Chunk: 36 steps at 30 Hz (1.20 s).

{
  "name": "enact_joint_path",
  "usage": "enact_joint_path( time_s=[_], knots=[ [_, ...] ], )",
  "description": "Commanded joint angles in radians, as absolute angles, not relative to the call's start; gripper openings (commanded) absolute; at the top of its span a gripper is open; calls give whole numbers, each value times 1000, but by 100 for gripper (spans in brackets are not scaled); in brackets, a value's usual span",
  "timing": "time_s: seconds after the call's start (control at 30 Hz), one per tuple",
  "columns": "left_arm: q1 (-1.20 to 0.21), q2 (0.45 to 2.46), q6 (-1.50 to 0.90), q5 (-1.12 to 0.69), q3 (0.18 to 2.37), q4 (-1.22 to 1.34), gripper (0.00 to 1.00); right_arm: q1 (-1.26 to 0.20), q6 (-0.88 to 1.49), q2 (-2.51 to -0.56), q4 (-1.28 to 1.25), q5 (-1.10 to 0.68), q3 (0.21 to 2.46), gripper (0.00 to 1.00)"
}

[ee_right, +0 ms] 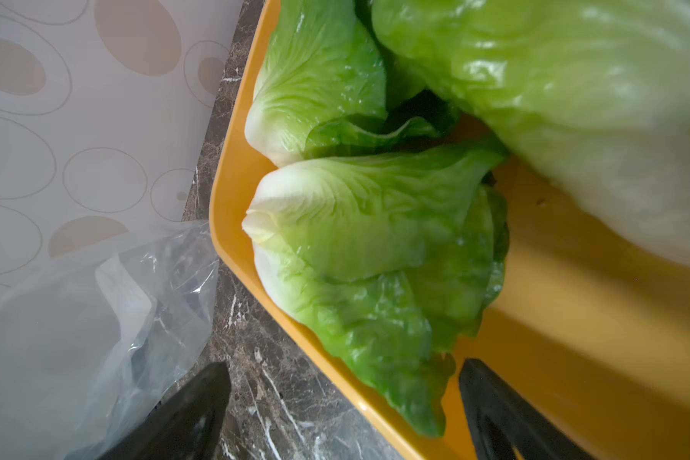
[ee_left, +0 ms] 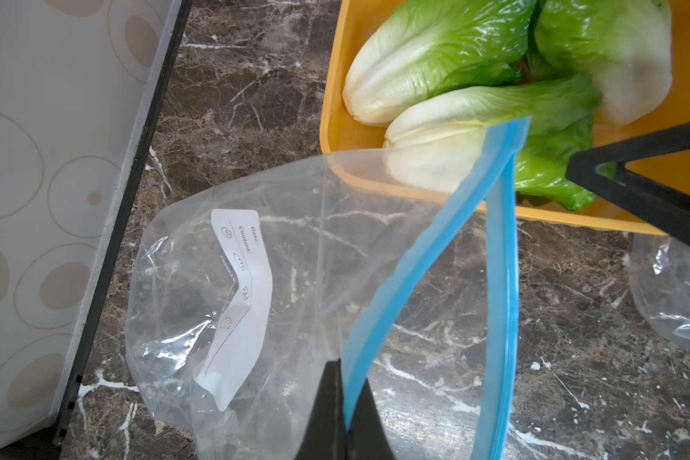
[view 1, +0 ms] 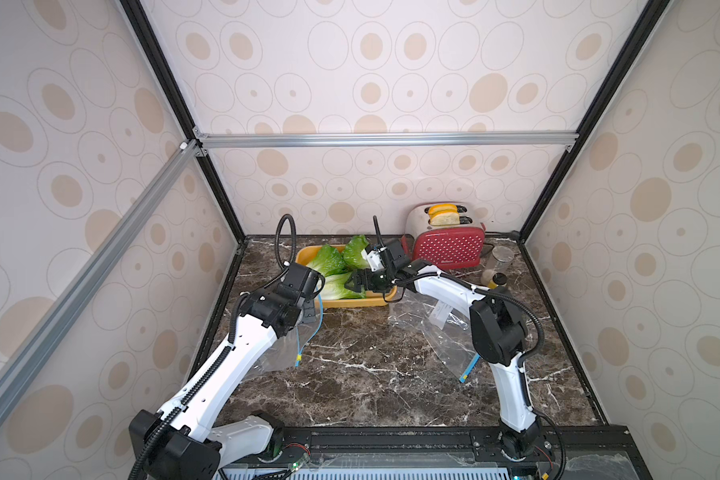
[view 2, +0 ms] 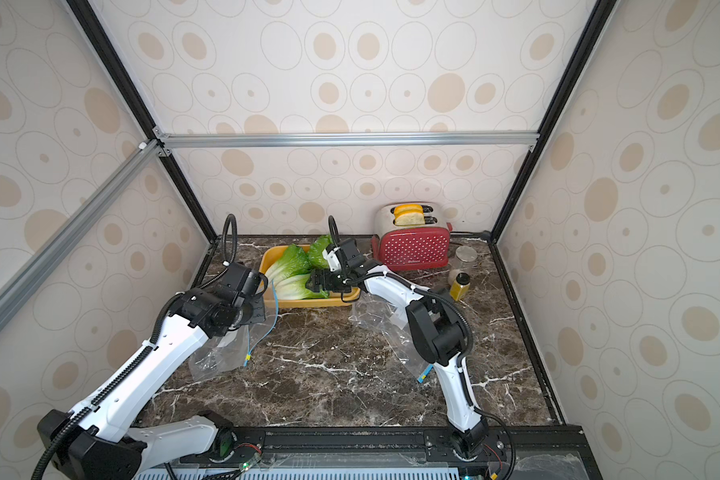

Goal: Put the chinese cabbages into a zipper bag and zip it
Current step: Pick up the Chinese cabbage from the basket.

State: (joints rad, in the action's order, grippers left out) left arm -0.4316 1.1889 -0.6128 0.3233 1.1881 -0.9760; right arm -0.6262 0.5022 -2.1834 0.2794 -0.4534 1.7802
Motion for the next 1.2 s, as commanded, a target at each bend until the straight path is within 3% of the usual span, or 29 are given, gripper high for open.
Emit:
enact_joint_path(
  time_s=[0.0, 0.37, 0.57, 0.77, 0.9, 1.17],
  knots=[
    [-427, 1176, -611, 340, 1185, -960, 0, -622, 472, -2229, 257, -510, 1829, 89],
    [-427, 1172, -625, 331, 1163, -916, 0, -622, 491, -2330, 205, -593, 1883, 68],
    [-428, 1164, -630, 313, 1161, -901, 0, -619, 491, -2364, 210, -595, 1909, 48],
    [-426, 1158, -631, 316, 1165, -902, 0, -620, 536, -2345, 152, -610, 1873, 20],
    [-426, 1148, -629, 321, 1166, -907, 0, -619, 562, -2302, 117, -611, 1836, 9],
    [-428, 1132, -621, 325, 1168, -919, 0, -620, 629, -2193, 38, -611, 1761, 2]
  ],
)
